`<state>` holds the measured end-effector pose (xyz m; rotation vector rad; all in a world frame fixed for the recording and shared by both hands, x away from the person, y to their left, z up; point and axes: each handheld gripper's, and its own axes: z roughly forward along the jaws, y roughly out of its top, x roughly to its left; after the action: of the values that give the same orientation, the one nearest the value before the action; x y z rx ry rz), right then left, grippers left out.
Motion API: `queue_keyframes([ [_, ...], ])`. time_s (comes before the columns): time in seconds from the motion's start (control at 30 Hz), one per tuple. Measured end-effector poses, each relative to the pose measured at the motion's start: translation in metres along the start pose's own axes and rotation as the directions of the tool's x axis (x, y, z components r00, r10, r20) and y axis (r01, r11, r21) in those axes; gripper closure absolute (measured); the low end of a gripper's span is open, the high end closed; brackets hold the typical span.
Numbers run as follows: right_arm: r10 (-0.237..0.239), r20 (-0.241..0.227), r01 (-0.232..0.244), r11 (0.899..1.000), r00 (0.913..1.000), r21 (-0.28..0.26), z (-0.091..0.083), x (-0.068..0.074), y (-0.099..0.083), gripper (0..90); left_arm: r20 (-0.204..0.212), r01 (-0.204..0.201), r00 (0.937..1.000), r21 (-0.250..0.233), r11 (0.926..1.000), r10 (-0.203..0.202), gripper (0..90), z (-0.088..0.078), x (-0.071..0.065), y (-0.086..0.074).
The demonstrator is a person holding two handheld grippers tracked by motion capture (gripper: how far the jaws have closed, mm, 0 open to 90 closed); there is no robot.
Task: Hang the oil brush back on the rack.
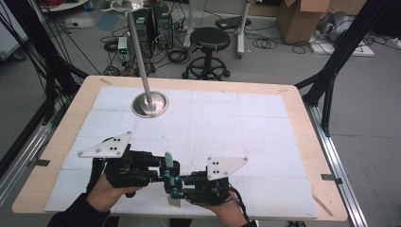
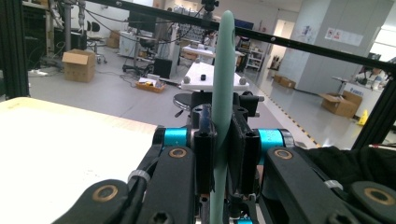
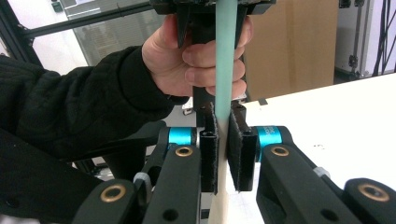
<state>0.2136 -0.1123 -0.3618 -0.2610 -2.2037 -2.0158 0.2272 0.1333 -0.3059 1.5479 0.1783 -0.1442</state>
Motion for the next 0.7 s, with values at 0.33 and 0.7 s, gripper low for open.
queue_keyframes([
  [0.33, 0.002, 0.203, 0.002, 1.000, 0.9791, -0.021, -0.019, 0.000, 0.003, 38.5, -0.119, -0.021, 0.9927, -0.003, 0.9998, 0.020, 82.4, -0.014, 0.013, 0.008],
  [0.7, -0.088, 0.523, 0.051, 0.995, 0.8479, 0.084, -0.074, 0.001, 0.000, 24.8, -0.234, -0.007, 0.9722, -0.027, 0.9996, 0.000, 82.4, -0.045, 0.054, 0.038],
])
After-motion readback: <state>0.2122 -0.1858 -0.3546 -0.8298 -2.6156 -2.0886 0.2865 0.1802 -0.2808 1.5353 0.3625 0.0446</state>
